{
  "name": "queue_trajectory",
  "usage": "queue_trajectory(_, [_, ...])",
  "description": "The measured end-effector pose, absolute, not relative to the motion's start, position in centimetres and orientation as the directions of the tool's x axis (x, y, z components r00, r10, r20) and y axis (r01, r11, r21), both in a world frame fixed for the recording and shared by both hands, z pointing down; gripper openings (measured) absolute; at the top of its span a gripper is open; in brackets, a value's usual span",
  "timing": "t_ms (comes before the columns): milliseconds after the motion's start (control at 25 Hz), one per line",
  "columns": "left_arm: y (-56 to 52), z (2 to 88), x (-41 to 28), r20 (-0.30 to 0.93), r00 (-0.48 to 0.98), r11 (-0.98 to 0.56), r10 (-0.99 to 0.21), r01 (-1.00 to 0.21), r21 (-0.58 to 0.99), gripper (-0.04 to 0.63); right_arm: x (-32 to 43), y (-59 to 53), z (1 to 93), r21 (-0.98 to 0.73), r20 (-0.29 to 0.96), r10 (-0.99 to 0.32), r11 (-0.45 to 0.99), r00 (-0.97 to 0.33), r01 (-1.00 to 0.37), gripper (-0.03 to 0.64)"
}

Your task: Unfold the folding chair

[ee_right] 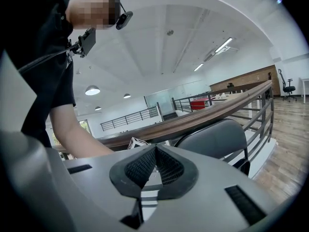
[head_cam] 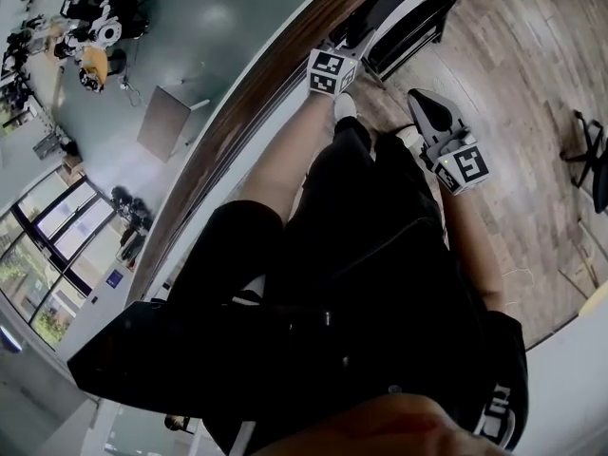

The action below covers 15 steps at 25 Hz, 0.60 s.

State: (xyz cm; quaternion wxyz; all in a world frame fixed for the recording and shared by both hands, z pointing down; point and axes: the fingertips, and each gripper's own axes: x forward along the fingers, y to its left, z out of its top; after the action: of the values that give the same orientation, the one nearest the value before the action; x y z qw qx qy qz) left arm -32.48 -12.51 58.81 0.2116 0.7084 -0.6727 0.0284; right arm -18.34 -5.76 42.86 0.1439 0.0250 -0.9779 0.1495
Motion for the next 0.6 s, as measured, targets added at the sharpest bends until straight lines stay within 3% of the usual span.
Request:
queue_trajectory(160, [-13.3,58.3,-32.8,0.312,0.085,-0.003,-0.946,-0.967,0.255,0.196,-17.4,-5.6,42.6,-0.286,0.298,-0.038,0.950,-0.954,-0.127,0.008])
queue_trajectory(280, [-13.6,58.5,-33.0,0.319,0.063,0.020,-0.946,-0.968,0.250,0.140,-16.3,-6.0,42.8,-0.285,0.306,-0.065,0.946,-0.950,-0.156,0.008])
queue_trajectory(600, [-12.3,58.5,-32.3,0.347,0.078,0.000,-0.935,-0.976,0.219,0.129,-14.5,-6.3,43.2,-0.307,0.293,-0.121,0.927,-0.948,-0.214,0.008])
